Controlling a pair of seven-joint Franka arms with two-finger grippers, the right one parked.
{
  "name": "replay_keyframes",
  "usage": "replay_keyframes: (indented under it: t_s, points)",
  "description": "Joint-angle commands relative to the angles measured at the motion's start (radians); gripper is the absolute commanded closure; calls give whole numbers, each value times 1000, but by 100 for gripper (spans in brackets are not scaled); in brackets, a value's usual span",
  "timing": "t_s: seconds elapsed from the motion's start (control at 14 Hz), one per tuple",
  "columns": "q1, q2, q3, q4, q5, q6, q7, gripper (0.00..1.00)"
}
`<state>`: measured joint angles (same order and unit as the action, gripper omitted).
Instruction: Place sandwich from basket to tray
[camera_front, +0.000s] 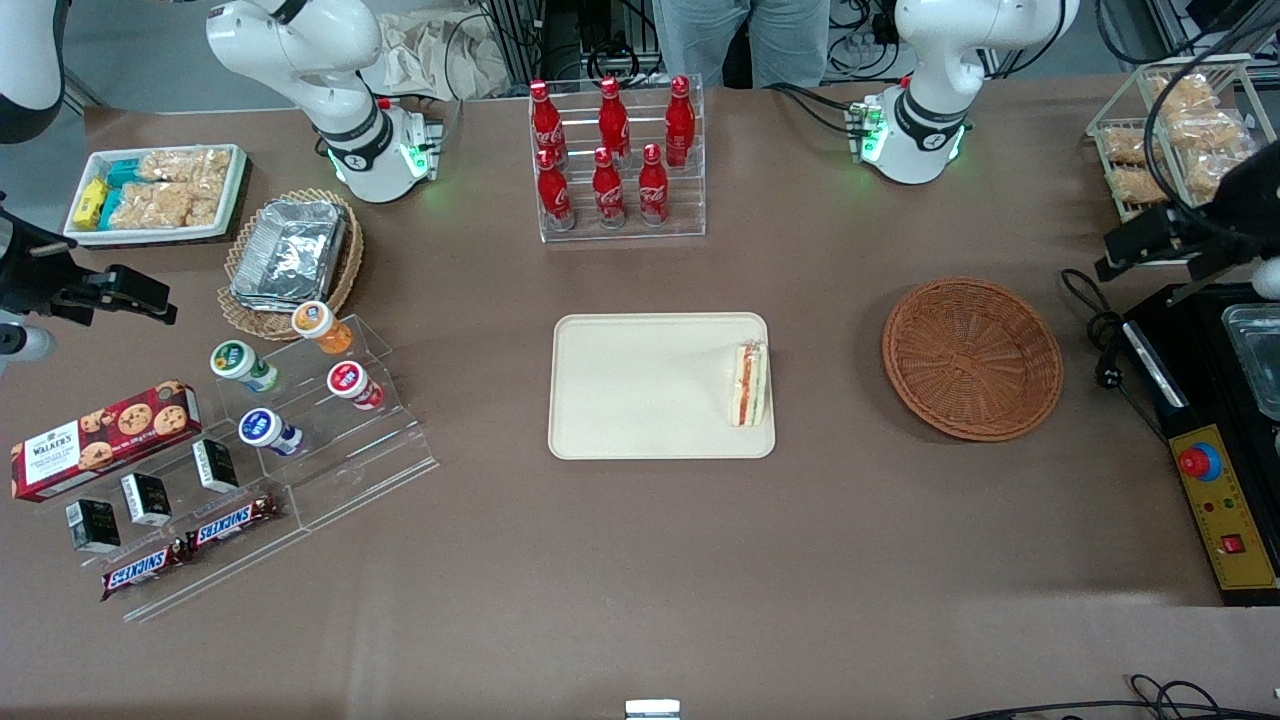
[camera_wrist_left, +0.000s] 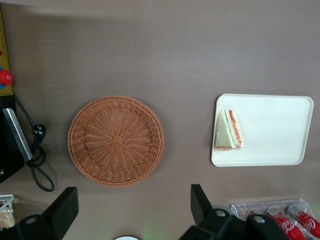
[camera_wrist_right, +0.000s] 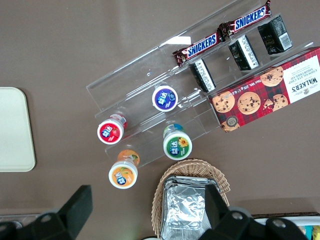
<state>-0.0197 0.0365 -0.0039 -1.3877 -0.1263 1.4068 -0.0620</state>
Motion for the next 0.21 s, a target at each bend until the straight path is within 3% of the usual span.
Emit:
replay_keyframes:
  t_s: [0.0,0.14]
  points:
    - [53,-20,-90,-28,71,-2,-4,0]
    - [50,-26,-108,-40,96,-18,-34,0]
